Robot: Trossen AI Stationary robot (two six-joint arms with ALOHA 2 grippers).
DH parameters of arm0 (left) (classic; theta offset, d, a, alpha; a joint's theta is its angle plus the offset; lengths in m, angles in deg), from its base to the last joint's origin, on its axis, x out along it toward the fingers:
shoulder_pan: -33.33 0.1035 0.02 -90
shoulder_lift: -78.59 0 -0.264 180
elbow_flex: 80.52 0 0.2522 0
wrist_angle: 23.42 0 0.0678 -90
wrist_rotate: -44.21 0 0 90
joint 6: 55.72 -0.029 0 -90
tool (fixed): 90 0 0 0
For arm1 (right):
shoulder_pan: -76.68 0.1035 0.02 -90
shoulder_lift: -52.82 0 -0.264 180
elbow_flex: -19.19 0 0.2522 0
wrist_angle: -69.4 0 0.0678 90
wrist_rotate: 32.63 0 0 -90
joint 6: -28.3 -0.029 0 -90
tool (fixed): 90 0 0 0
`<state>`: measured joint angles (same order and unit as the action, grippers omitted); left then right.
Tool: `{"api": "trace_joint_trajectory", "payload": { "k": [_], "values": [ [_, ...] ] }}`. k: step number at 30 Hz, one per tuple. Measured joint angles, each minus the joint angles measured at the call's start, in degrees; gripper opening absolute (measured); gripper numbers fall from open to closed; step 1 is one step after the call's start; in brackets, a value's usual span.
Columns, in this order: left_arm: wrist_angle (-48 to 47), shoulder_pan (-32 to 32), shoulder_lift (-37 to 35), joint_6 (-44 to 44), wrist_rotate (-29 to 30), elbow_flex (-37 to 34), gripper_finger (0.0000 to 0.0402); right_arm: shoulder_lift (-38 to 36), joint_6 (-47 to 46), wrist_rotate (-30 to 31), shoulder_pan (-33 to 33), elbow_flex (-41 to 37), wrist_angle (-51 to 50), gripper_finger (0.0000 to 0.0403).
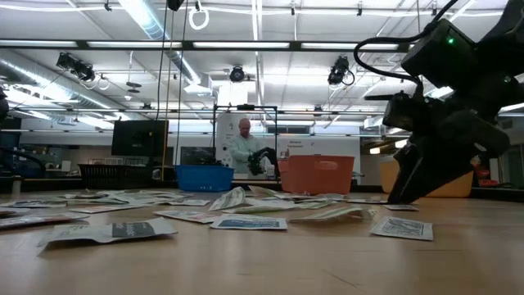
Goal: Pick & Place First Aid Supplies
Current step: Put the ointment pack into the blue bin
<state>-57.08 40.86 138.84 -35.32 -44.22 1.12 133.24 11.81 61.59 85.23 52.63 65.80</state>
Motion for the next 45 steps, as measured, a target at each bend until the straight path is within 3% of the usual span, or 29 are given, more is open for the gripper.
{"api": "trace_joint_trajectory", "payload": {
  "k": [12,27,45],
  "values": [
    [1.86,0.0,0.02,0.01,1.23,0.0,0.0177,0.04,5.34,1.33,1.65,0.17,-4.14,0.0198],
    [3.87,0.0,0.0,0.01,1.23,0.0,0.0177,0.04,4.95,0.02,1.62,-0.02,-5.64,0.0067],
    [6.29,-0.02,0.02,-0.01,1.21,0.0,0.0177,0.24,-0.97,1.6,1.45,-0.28,0.64,0.0005]
  ]
}}
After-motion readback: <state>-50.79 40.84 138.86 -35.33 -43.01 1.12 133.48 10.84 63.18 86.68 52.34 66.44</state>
